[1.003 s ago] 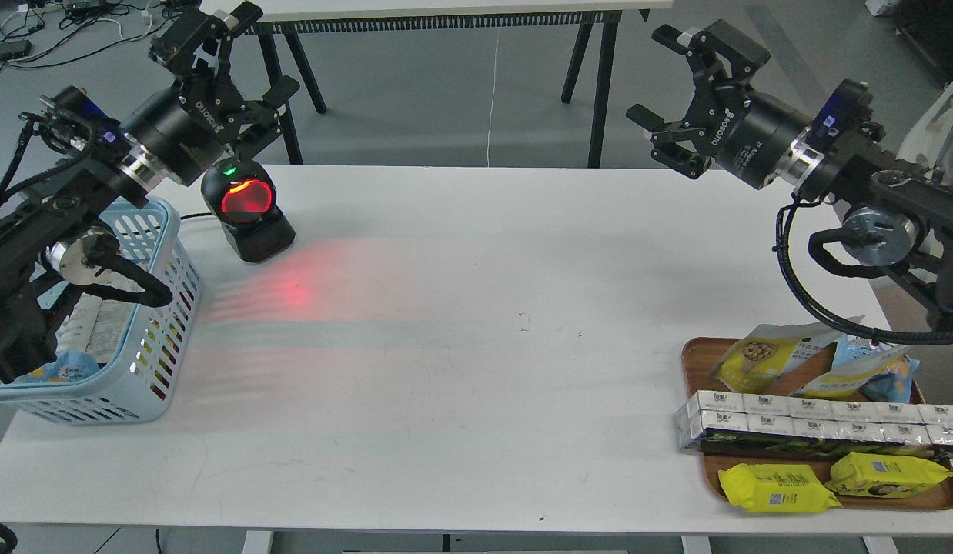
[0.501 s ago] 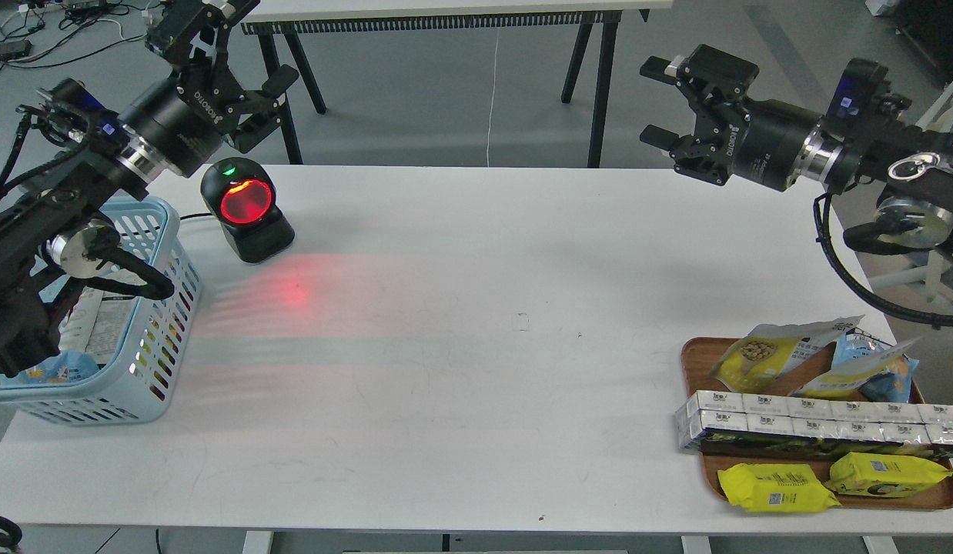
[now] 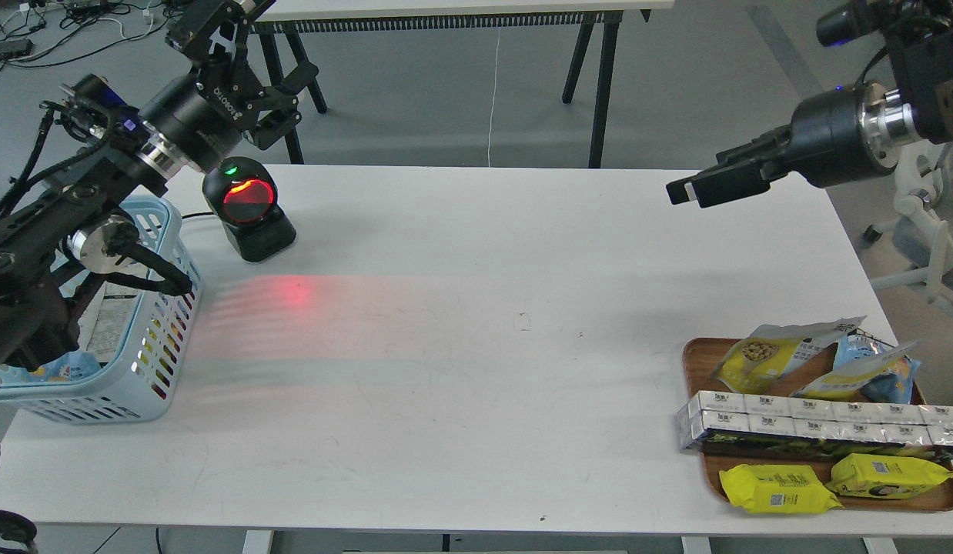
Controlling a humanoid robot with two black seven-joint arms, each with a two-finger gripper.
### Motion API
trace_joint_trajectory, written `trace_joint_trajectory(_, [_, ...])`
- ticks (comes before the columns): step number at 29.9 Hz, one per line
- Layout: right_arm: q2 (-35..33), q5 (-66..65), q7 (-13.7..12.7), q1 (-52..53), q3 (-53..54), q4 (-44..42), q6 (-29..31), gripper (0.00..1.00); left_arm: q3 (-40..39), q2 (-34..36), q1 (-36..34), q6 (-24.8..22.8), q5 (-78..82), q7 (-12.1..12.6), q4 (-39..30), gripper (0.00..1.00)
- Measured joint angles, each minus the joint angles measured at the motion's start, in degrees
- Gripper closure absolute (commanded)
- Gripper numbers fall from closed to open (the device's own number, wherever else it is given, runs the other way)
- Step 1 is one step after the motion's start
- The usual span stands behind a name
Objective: Scan snack and place in basket
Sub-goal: 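Lower the right gripper onto a yellow snack bag on the tray and grasp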
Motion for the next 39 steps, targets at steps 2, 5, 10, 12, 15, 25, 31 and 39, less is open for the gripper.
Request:
trace_joint_trajectory(2, [-1.5, -5.1, 0.0, 0.1, -0.1, 2.2, 0.0, 0.01, 0.1, 0.0, 0.1, 0.0, 0.0, 0.0, 0.0, 0.0])
trace_joint_trajectory(5, [-4.3, -11.2, 0.0, 0.1, -0.2, 5.5, 0.0, 0.01, 0.1, 0.0, 0.2, 0.0, 0.1, 0.0, 0.0, 0.0])
trace_joint_trajectory(10, [-8.4, -18.0, 0.0, 0.1, -0.1, 10.0, 0.0, 0.01, 0.2, -0.1, 0.2, 0.0, 0.1, 0.0, 0.0, 0.0])
trace_joint_trajectory(12, [-9.7, -20.4, 0.0, -0.5, -0.3, 11.0, 0.0, 0.01, 0.3, -0.2, 0.2, 0.0, 0.1, 0.0, 0.0, 0.0])
trace_joint_trajectory(15, [-10.7, -23.5, 0.0, -2.0, -0.6, 11.6, 0.0, 0.01, 0.3, -0.3, 0.2, 0.0, 0.1, 0.0, 0.2, 0.0])
trace_joint_trajectory(25, [-10.5, -28.5, 0.0, -7.1, -0.7, 11.6, 0.0, 0.04, 0.5, -0.2, 0.3, 0.0, 0.1, 0.0, 0.5, 0.0])
trace_joint_trajectory(31, [-10.3, -31.0, 0.0, -9.2, -0.6, 10.6, 0.0, 0.05, 0.5, -0.2, 0.3, 0.0, 0.1, 0.0, 1.0, 0.0])
trace_joint_trajectory(39, [-9.4, -30.9, 0.0, -12.4, 1.0, 8.7, 0.0, 0.17, 0.5, -0.2, 0.3, 0.0, 0.1, 0.0, 1.2, 0.0])
